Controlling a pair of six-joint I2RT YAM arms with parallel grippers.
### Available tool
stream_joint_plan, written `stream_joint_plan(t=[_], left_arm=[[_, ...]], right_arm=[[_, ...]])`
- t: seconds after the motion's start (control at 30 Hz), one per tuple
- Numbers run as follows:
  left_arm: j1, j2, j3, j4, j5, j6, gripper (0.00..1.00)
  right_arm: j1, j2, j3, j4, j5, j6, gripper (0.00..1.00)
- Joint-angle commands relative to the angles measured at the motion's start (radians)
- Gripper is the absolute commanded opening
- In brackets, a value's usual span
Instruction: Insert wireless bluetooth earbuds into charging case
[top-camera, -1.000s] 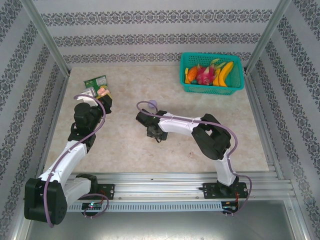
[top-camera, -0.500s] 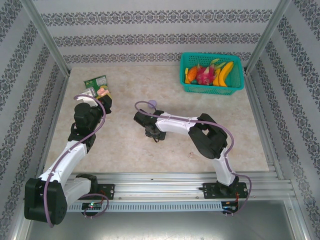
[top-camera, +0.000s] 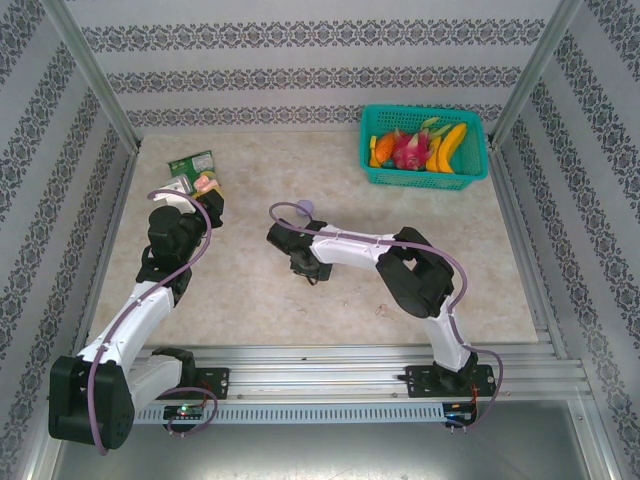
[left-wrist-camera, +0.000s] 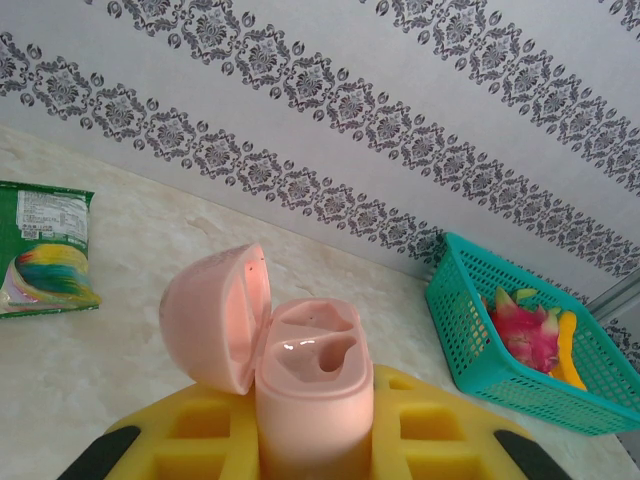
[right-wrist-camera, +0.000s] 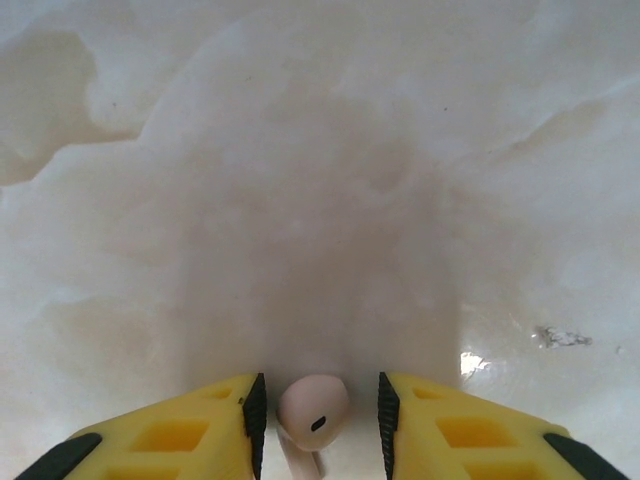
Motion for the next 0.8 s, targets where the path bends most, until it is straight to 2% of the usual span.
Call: stream_joint_plan(t=[0.0, 0.33, 0.77], left_arm=[[-0.008, -0.004, -0.009, 0.054, -0.006, 0.001, 0.0], [-0.008, -0.008, -0.015, 0.055, -0.004, -0.002, 0.0], [-0.008, -0.01, -0.017, 0.052, -0.004, -0.001, 0.0]], right_arm=[[0.03, 0.026, 0.019, -0.013, -0.019, 0.021, 0.39], [0.032, 0.037, 0.018, -0.017, -0.011, 0.023, 0.39], [-0.024, 0.02, 0.012, -0.01, 0.016, -0.009, 0.38]])
